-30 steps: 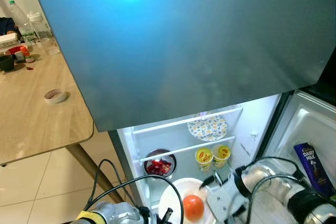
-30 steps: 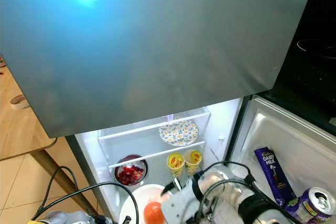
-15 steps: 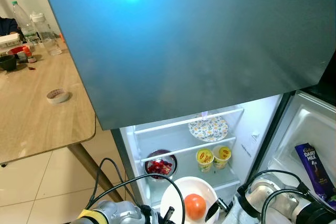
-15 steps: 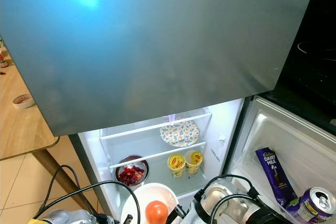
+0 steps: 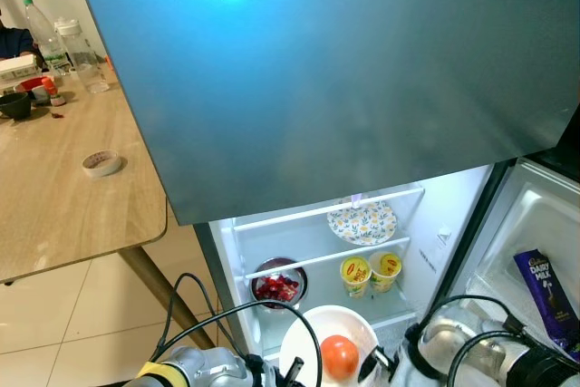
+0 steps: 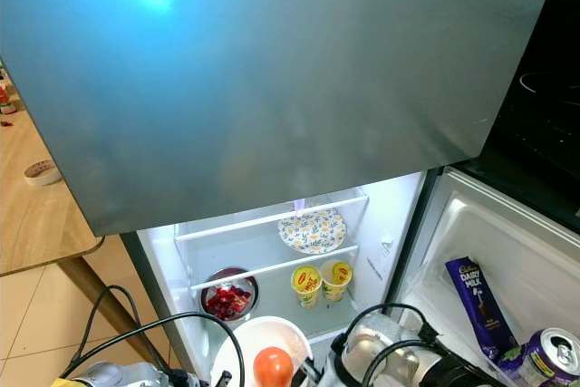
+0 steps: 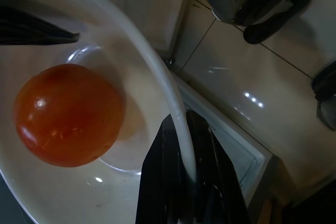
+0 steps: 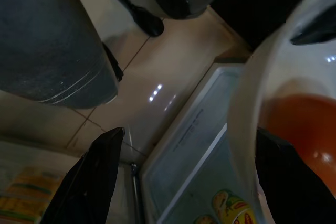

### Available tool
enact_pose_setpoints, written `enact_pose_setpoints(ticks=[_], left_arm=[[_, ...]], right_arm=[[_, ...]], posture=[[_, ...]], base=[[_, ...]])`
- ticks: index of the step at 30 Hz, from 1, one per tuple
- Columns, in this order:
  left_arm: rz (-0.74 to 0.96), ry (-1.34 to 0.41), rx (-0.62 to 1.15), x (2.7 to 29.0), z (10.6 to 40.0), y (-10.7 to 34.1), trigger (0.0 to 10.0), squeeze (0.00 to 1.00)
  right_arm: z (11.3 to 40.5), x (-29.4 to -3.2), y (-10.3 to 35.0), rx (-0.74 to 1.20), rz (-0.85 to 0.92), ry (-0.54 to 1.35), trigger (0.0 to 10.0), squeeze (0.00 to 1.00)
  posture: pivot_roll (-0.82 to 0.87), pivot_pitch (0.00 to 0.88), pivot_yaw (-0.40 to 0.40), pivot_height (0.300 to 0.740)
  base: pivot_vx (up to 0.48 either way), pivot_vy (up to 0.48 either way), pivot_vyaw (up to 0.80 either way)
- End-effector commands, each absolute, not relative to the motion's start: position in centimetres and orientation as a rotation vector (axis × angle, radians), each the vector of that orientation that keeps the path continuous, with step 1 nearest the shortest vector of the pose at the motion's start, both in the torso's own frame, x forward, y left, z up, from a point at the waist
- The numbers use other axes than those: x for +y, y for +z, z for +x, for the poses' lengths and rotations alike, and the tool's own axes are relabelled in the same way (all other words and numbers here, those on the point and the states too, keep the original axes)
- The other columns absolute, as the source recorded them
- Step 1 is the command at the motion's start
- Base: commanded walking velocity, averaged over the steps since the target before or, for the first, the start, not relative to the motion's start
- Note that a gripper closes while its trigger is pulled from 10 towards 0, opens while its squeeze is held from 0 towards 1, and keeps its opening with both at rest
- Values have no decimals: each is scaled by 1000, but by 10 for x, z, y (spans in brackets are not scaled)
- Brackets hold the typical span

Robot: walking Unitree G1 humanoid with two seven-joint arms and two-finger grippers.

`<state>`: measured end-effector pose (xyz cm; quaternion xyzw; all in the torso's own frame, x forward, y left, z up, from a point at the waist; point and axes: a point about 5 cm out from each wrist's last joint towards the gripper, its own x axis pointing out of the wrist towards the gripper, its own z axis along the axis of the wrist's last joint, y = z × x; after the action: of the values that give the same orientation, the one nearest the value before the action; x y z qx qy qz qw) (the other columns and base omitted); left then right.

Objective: Restocking fridge

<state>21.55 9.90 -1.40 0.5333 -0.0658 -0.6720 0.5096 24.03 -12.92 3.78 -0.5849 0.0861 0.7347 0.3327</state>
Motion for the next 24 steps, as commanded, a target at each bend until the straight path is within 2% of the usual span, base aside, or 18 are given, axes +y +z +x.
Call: enact_pose_setpoints(ticks=[1,4,5,6,7,9,24], left_arm=[[1256,-1606,-191,92,217,-11,10000,0],[1255,-1607,-192,92,217,-11,10000,0],[1254,-1607,-195,91,217,-10,10000,0],[1252,-1608,-199,90,217,-10,10000,0],[1250,-1608,-203,89,217,-9,10000,0],[1249,-1608,-206,88,217,-9,10000,0],[1242,-1608,-217,86,217,-8,10000,0]], right_arm=[[240,-126,34,219,-1560,1916,7922,0],[240,-124,33,217,-1568,1908,7922,0],[242,-121,31,213,-1577,1890,3255,0],[244,-118,30,205,-1586,1869,1412,0],[245,-115,29,198,-1593,1847,275,0],[247,-113,28,190,-1600,1826,0,0],[247,-112,24,181,-1640,1824,0,0]], posture=[[-86,13,45,740],[-86,13,45,740],[-86,13,45,740],[-84,14,45,740],[-84,14,45,740],[-84,14,45,740],[-82,13,41,740]], base=[[0,0,0],[0,0,0],[0,0,0],[0,0,0],[0,0,0],[0,0,0],[0,0,0]])
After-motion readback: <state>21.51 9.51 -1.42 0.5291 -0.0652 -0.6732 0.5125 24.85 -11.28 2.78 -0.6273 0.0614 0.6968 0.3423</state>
